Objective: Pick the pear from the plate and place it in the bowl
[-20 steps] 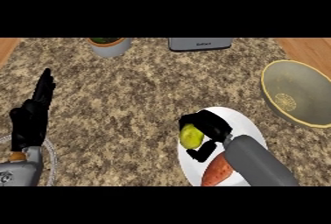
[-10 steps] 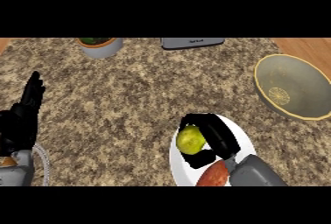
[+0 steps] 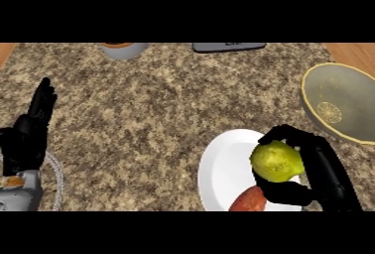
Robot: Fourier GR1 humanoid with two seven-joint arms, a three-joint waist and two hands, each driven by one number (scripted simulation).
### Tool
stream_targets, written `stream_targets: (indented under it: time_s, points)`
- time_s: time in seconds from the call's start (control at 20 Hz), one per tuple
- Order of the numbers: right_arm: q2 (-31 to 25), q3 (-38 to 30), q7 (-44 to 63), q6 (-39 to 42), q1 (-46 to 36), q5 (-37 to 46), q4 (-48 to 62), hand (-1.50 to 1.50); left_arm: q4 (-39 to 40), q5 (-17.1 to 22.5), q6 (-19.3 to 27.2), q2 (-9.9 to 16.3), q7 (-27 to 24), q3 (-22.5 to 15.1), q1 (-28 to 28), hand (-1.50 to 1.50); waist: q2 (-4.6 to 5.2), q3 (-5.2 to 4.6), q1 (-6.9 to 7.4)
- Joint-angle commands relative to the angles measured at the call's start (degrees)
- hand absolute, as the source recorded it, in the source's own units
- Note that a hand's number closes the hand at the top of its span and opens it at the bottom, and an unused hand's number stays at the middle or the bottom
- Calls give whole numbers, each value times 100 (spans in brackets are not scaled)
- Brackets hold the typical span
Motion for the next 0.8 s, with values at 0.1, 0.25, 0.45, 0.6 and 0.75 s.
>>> stream_targets:
  time_s: [0.1,0.25,0.45,0.6,0.75]
  points:
    - [-619,-1517,802,56,620,-562,-1220,150,-21,-24,-214,-1,79,-115,-419,0,134,20,411]
    - [-709,-2442,97,198,672,-1354,-825,150,-152,-31,-229,-135,243,-186,-375,0,149,25,505]
    - [-692,-3322,-895,400,480,-1984,273,150,-61,-226,-176,-265,-43,-279,-250,0,158,27,562]
    - [-949,-3613,-1249,461,-73,-1640,1305,150,228,-168,-242,-352,-16,-260,-611,0,185,24,609]
    - [-775,-3536,-1999,175,-117,-1092,2270,150,40,-304,-164,-471,194,-376,-604,0,182,26,635]
